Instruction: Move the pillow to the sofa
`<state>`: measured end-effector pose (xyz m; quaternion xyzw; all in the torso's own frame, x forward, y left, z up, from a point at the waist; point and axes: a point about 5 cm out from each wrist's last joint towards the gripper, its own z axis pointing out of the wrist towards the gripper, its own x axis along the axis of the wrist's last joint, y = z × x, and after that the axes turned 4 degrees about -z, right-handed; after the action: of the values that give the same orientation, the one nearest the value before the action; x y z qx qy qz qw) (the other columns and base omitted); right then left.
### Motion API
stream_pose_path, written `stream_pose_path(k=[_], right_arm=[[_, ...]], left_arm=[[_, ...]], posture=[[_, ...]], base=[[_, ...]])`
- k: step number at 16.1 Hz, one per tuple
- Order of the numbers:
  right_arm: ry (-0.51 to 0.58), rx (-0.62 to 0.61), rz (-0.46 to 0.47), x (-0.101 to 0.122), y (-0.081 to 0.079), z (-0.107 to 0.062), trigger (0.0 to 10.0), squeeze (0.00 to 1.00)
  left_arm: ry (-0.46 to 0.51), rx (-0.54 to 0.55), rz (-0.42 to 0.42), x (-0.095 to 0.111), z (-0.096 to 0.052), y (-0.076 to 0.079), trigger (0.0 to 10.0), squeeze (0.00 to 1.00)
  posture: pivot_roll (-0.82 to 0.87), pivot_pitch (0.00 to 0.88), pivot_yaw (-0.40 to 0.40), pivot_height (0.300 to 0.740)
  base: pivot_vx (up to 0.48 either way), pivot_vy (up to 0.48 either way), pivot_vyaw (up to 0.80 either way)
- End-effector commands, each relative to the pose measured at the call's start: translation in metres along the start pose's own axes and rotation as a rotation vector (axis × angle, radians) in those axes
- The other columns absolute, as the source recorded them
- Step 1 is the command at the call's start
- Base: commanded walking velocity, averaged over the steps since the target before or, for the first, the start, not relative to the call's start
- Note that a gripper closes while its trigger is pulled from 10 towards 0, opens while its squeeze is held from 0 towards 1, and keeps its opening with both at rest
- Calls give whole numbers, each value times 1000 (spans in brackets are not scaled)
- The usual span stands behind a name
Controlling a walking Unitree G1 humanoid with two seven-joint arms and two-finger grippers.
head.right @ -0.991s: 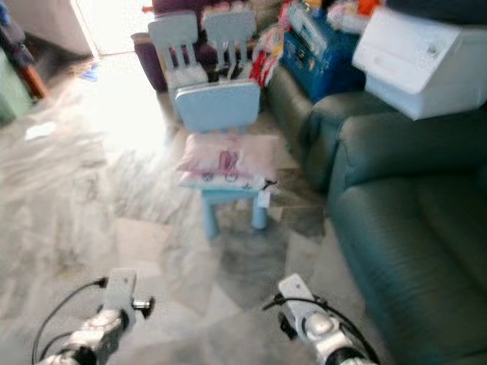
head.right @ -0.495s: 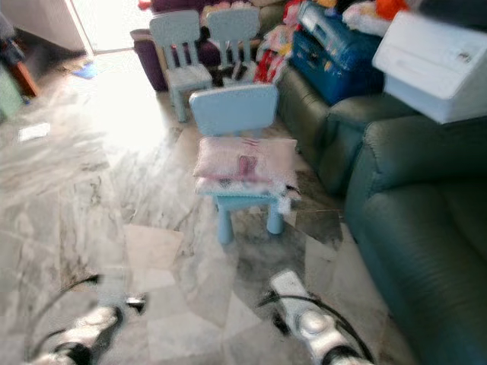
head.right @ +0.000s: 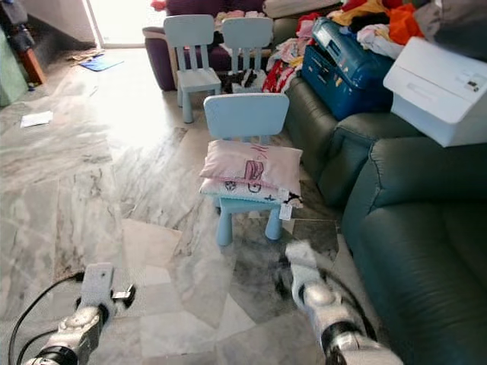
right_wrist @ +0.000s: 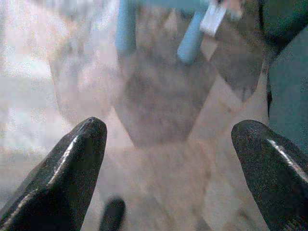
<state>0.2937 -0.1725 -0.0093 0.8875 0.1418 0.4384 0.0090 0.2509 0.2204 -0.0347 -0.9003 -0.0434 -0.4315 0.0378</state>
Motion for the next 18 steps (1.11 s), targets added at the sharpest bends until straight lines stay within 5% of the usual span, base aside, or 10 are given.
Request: stream_pose_path(k=[1, 3, 5, 8, 18], right_arm=[[105, -21, 56, 23, 7, 1, 10000, 0], [187, -41, 117, 36, 16, 0, 10000, 0], [250, -125, 74, 41, 23, -4, 10000, 0], [362, -67, 58, 50, 12, -10, 10000, 0], [491, -3, 4, 82, -13, -15, 10000, 0]], left_arm=[[105, -39, 21, 20, 2, 4, 10000, 0], [238, -113, 44, 42, 1, 15, 10000, 0], [329, -192, 50, 55, -2, 24, 10000, 0], [459, -206, -5, 76, -9, 33, 10000, 0], [491, -280, -97, 98, -15, 56, 10000, 0]], posture=[[-125, 0, -33, 740], [-132, 0, -5, 740], [-135, 0, 0, 740], [-143, 0, 21, 740], [-151, 13, 27, 740]], base=[[0, 0, 0], [0, 0, 0], [0, 0, 0], [0, 0, 0], [0, 0, 0]])
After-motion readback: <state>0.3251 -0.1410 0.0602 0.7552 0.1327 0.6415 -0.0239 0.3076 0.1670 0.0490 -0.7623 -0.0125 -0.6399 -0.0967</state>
